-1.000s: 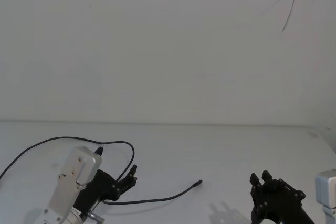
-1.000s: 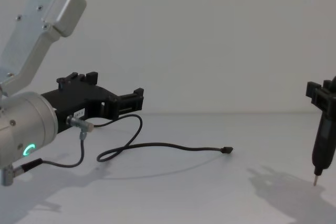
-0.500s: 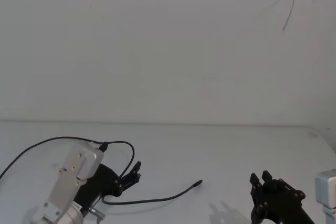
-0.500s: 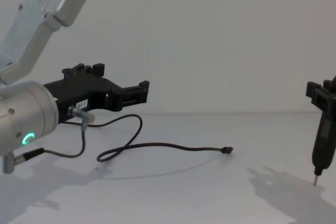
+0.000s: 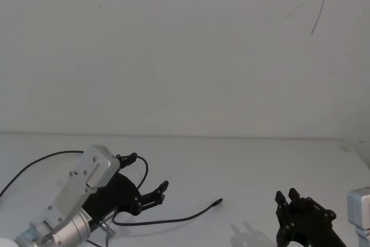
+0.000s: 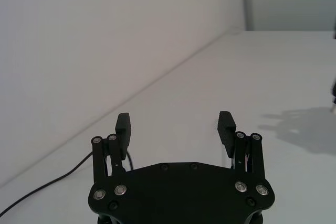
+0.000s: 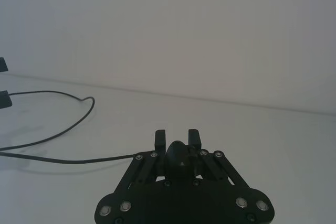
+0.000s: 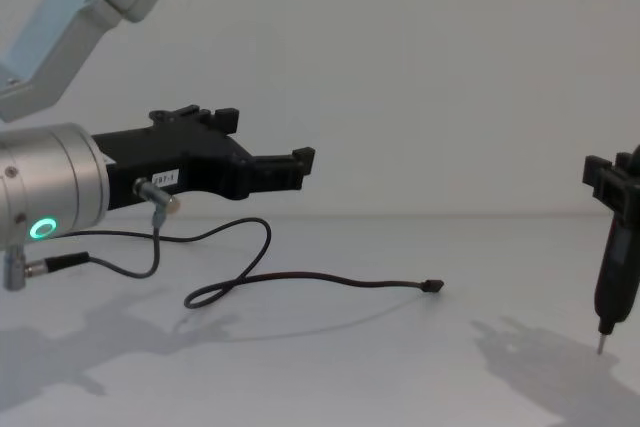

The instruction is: Pick up the data cable with the one hand.

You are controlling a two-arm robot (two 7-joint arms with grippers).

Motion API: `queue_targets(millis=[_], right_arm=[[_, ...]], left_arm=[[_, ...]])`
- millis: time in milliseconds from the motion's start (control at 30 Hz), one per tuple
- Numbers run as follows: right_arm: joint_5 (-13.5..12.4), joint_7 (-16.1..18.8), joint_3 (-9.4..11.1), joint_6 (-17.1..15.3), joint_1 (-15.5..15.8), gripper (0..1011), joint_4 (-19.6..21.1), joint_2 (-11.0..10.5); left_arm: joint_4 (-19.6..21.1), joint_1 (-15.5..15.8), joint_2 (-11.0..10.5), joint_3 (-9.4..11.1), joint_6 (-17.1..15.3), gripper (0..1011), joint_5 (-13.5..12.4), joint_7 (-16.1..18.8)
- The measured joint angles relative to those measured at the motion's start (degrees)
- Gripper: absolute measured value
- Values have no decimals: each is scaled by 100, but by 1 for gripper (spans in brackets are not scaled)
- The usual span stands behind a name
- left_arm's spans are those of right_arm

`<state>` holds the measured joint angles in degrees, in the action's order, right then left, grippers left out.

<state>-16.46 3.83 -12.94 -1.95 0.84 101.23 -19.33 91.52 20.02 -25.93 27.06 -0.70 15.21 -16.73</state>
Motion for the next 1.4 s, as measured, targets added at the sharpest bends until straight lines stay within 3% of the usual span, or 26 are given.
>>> queue_targets(millis=[367,500,567,600,800,1067,1400], right_arm=[[0,0,0,0,0,251,0,0],[0,0,0,0,0,251,0,0],[0,0,0,0,0,251,0,0],[0,0,0,0,0,251,0,0],[0,0,0,0,0,251,0,0],[0,0,0,0,0,251,0,0],[0,0,0,0,0,251,0,0]], left_arm=[[-272,399,-229,147,-60,1001,223,-1053],[-455,602,-329,286,-89,1001,276,-1547],[-499,645,-348,321,-94,1001,279,-1622],[-596,746,-387,404,-111,1001,282,-1843],[-859,963,-433,606,-145,1001,279,-2286],[-1100,1060,-379,738,-158,1001,259,-2392],[-1265,1079,-263,833,-156,1001,87,-2194]])
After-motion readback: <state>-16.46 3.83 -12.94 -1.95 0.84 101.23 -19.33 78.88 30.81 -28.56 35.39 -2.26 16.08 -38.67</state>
